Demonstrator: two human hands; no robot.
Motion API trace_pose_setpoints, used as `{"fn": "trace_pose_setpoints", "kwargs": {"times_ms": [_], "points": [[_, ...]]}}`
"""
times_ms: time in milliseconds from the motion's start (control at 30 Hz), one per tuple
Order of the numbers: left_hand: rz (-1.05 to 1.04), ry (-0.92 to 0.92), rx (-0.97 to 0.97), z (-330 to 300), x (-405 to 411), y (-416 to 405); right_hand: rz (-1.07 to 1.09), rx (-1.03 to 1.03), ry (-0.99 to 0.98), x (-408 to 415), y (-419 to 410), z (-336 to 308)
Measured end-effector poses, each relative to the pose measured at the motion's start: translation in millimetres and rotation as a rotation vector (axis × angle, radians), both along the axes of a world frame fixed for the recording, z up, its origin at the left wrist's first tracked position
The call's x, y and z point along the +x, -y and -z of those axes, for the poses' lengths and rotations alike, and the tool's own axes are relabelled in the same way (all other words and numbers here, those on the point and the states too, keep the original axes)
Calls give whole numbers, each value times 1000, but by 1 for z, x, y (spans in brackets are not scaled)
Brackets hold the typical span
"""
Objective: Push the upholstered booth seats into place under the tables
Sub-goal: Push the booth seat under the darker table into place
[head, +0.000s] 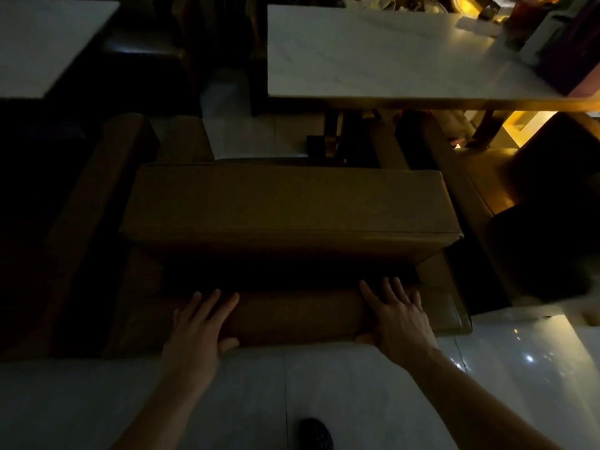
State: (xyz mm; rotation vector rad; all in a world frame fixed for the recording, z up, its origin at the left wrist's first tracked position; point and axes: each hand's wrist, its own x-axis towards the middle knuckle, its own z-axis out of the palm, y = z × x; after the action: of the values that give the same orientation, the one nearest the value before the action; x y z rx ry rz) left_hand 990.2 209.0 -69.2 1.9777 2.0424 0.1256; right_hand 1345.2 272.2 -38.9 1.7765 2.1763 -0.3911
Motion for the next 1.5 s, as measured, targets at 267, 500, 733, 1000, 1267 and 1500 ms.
{"fn": "trace_pose_setpoints", "kwargs": {"times_ms": [267,500,733,1000,1267,1500], "points": [[-8,37,19,-1,-2,-48,-8,10,-24,0,-52,3],[-17,40,9,-2,-3,-48,-20,18,-2,-3,-52,0],[-27,-31,-103,-16,3,-53,7,-22,-8,-5,-50,-6],[-69,-69,-259,-84,17,-42,-5,-155,-58,-26,-57,-60],[-123,33,-235,-149,-47,-15,-118,-264,-134,-117,-29,-124],[-150,116,-188,-194,-175,45,-208,-205,-123,-253,19,-175]]}}
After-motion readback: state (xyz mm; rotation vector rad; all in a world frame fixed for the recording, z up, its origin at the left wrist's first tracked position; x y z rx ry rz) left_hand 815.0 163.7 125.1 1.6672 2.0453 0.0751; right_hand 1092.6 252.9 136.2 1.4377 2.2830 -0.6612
